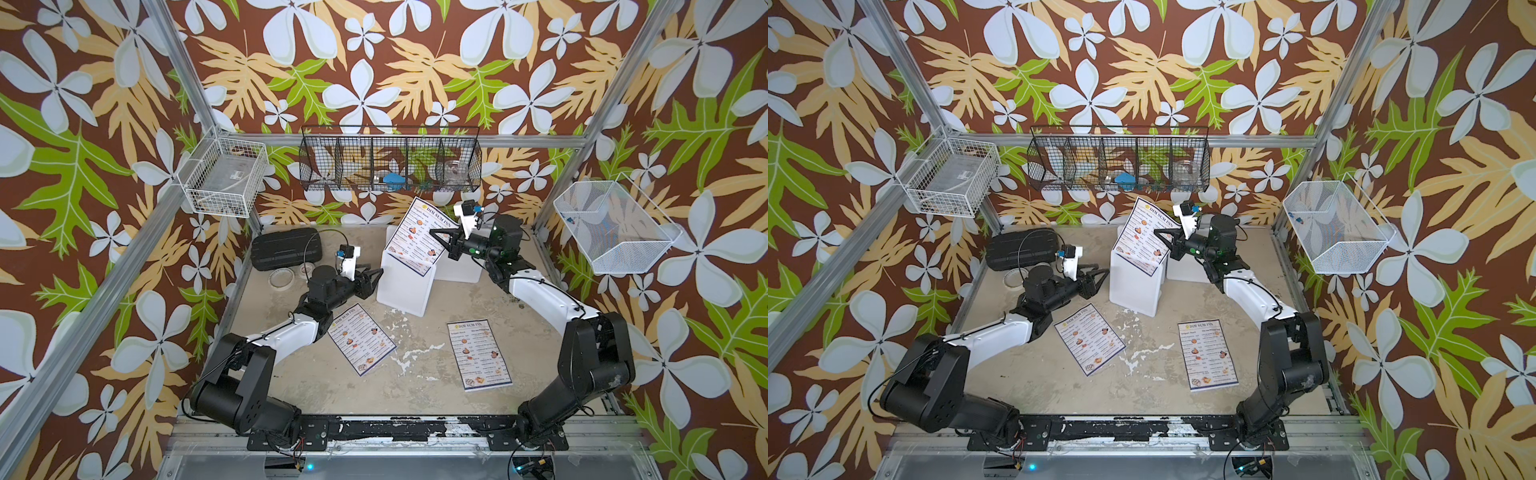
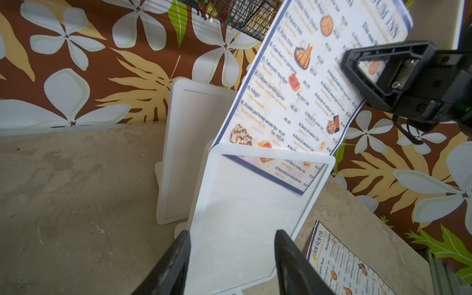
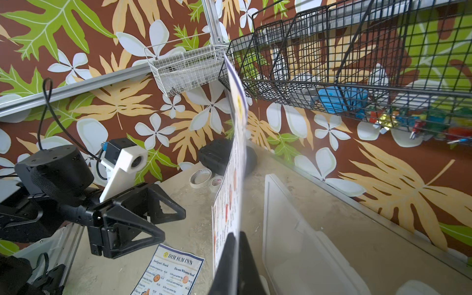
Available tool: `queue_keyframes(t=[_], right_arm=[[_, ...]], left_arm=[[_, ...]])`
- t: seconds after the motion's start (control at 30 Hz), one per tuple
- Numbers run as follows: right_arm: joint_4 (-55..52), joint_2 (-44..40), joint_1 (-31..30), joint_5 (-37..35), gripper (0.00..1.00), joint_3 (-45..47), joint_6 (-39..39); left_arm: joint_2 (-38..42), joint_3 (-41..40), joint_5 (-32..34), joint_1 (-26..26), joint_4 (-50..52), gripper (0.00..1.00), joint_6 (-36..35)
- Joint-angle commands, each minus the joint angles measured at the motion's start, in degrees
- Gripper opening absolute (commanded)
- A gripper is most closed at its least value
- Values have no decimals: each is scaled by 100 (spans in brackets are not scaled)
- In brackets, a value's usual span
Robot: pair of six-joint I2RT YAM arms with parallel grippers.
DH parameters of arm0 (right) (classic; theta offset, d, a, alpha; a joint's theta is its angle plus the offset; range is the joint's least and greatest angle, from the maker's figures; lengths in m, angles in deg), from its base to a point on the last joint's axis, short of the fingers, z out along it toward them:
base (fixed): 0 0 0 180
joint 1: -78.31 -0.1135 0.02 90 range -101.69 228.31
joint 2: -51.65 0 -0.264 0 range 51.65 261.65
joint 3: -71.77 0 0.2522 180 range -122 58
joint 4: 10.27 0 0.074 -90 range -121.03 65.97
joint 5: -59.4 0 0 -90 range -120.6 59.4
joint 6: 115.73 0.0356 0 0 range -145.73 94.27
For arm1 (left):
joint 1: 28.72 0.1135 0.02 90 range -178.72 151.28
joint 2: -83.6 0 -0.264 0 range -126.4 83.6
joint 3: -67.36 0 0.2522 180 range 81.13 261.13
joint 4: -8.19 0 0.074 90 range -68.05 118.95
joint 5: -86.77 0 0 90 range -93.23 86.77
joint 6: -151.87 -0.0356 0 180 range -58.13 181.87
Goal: Insert the menus into the narrow rack
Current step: Insert the menu into the narrow rack.
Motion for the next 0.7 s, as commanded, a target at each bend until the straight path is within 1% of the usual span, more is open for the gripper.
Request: queue_keyframes(t=[0.0,0.27,0.57,0.67], right_arm=[[-396,-110,-7,-82,0,-64,-416],[-1135,-255,-4,42,0,-240,-1048],[-1482,-223,-6,62,0,-473,-1260],[-1558,-137,1,160,0,-625,-1204]], left_arm=[[164,-71,45,15,50,55,-61],[354,-134,54,10,64,55,-8],[281,-95,64,10,44,55,-4],[221,-25,77,10,37,55,1]])
